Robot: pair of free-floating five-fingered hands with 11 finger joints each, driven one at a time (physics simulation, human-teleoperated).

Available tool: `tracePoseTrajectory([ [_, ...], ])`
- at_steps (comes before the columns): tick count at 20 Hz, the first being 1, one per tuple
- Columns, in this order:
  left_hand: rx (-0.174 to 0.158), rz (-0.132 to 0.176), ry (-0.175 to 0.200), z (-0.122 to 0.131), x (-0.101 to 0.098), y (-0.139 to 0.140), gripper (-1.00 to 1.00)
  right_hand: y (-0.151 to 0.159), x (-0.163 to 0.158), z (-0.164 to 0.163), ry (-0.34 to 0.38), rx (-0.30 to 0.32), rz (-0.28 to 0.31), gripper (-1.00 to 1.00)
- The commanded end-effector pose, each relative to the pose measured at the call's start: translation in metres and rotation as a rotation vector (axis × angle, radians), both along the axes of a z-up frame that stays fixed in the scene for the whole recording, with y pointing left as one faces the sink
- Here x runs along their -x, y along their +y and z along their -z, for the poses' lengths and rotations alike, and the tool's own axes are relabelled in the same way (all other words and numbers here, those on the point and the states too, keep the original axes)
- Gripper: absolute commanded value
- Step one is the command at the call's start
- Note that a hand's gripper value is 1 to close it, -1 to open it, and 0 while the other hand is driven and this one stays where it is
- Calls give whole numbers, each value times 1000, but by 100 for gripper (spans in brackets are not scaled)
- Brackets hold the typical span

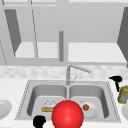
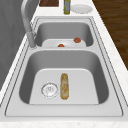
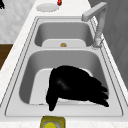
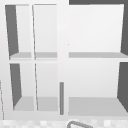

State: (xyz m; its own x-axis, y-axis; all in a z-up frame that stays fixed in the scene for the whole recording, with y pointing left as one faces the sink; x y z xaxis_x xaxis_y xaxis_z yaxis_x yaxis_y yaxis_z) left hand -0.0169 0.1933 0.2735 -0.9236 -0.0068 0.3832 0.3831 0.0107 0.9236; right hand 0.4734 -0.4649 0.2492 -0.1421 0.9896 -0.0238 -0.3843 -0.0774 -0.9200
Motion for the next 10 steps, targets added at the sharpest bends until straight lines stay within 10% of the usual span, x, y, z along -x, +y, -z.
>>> tracePoseTrajectory([
  [1, 0, 0, 0, 0, 0, 0, 0, -23, 0, -1, 29, -39, 2, -100],
  [10, 0, 0, 0, 0, 0, 0, 0, -65, -5, -10, 50, -78, 2, -100],
])
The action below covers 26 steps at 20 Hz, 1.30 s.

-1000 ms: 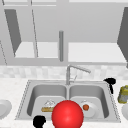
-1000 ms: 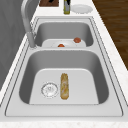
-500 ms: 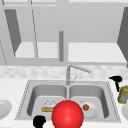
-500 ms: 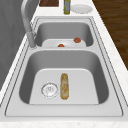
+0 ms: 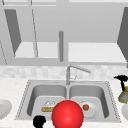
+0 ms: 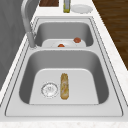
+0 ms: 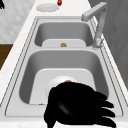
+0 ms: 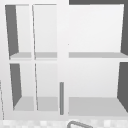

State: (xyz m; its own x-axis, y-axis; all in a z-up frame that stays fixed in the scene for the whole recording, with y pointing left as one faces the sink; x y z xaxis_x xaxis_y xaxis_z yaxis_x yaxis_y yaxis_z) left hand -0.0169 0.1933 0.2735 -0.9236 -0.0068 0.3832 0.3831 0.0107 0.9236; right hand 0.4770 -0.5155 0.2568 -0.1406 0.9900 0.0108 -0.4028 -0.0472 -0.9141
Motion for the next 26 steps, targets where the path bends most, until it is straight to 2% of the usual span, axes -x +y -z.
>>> tracePoseTrajectory([
  [1, 0, 0, 0, 0, 0, 0, 0, -18, -2, -3, 35, -48, 0, -100],
  [6, 0, 0, 0, 0, 0, 0, 0, -14, -2, -3, 26, 3, 7, -100],
  [10, 0, 0, 0, 0, 0, 0, 0, 0, -3, -7, 79, 21, 35, -100],
  [15, 0, 0, 0, 0, 0, 0, 0, 8, 0, -28, 143, 38, 39, -100],
  [21, 0, 0, 0, 0, 0, 0, 0, 33, 1, -54, 221, 52, 66, -100],
  [26, 0, 0, 0, 0, 0, 0, 0, 34, 23, -78, 251, 40, 67, -100],
])
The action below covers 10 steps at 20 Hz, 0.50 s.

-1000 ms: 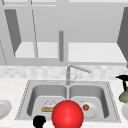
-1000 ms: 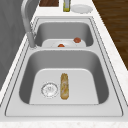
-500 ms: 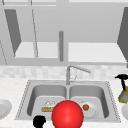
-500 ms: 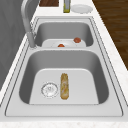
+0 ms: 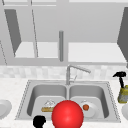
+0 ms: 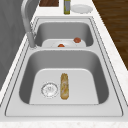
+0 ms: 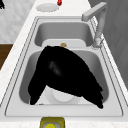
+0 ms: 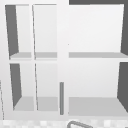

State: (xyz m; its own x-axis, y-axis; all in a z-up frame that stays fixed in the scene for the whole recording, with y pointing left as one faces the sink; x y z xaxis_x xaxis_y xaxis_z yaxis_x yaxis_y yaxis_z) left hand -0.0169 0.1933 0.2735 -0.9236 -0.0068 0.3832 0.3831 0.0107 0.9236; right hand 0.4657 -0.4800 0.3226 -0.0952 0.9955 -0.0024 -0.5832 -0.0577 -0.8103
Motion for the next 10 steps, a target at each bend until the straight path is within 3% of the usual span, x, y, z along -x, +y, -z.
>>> tracePoseTrajectory([
  [1, 0, 0, 0, 0, 0, 0, 0, -1, 16, -18, 48, 0, 19, -100],
  [10, 0, 0, 0, 0, 0, 0, 0, -24, 56, -46, 63, -34, 25, -100],
])
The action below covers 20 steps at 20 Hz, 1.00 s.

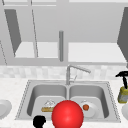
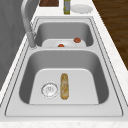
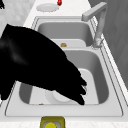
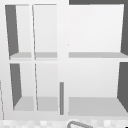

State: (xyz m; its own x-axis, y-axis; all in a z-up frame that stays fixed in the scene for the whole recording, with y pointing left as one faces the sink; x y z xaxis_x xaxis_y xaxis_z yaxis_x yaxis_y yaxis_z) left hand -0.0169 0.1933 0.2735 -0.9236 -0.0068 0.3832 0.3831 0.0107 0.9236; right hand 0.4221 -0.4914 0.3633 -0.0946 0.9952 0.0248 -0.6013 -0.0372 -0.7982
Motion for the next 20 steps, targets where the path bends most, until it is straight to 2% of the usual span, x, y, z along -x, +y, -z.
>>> tracePoseTrajectory([
  [1, 0, 0, 0, 0, 0, 0, 0, -16, 17, -5, 40, -8, 23, -100],
  [5, 0, 0, 0, 0, 0, 0, 0, -22, 25, -2, 20, 0, 11, -100],
  [15, 0, 0, 0, 0, 0, 0, 0, -29, 12, 24, 107, 18, -8, -100],
  [20, 0, 0, 0, 0, 0, 0, 0, -45, 16, 35, 114, 8, -3, -100],
])
